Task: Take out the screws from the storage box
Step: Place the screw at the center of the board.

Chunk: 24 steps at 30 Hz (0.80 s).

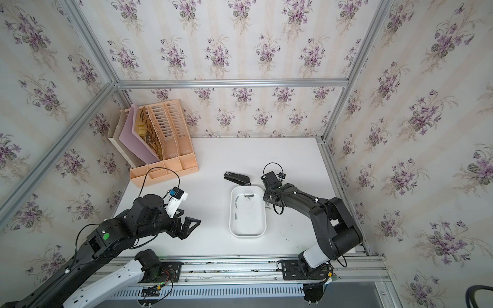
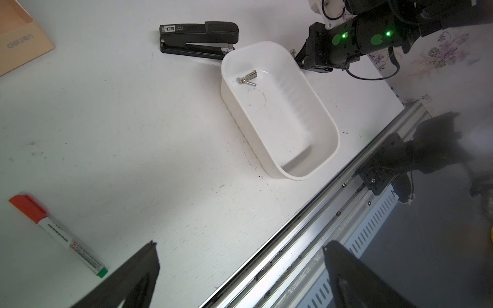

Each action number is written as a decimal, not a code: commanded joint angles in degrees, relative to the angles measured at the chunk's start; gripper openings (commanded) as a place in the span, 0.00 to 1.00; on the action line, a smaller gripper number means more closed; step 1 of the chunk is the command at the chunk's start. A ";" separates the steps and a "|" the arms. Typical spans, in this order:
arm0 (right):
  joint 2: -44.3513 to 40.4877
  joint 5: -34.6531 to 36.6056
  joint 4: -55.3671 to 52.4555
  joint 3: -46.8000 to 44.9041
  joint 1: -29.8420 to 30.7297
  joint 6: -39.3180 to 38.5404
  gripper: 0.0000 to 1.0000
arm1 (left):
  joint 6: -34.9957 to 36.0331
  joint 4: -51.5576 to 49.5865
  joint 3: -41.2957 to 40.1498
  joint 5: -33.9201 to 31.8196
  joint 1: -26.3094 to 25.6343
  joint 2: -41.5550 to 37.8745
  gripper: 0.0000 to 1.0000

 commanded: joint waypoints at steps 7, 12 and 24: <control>1.20 -0.05 -0.76 0.91 -0.03 -0.76 0.08 | -0.07 0.67 0.15 0.14 0.06 -0.05 0.99; 1.01 0.49 -1.04 1.00 -0.04 -0.69 0.14 | -0.02 0.69 0.15 0.14 0.02 -0.06 0.99; 0.28 -0.50 -0.56 0.84 -0.03 -0.97 0.22 | -0.02 0.73 0.14 0.13 -0.07 -0.12 0.99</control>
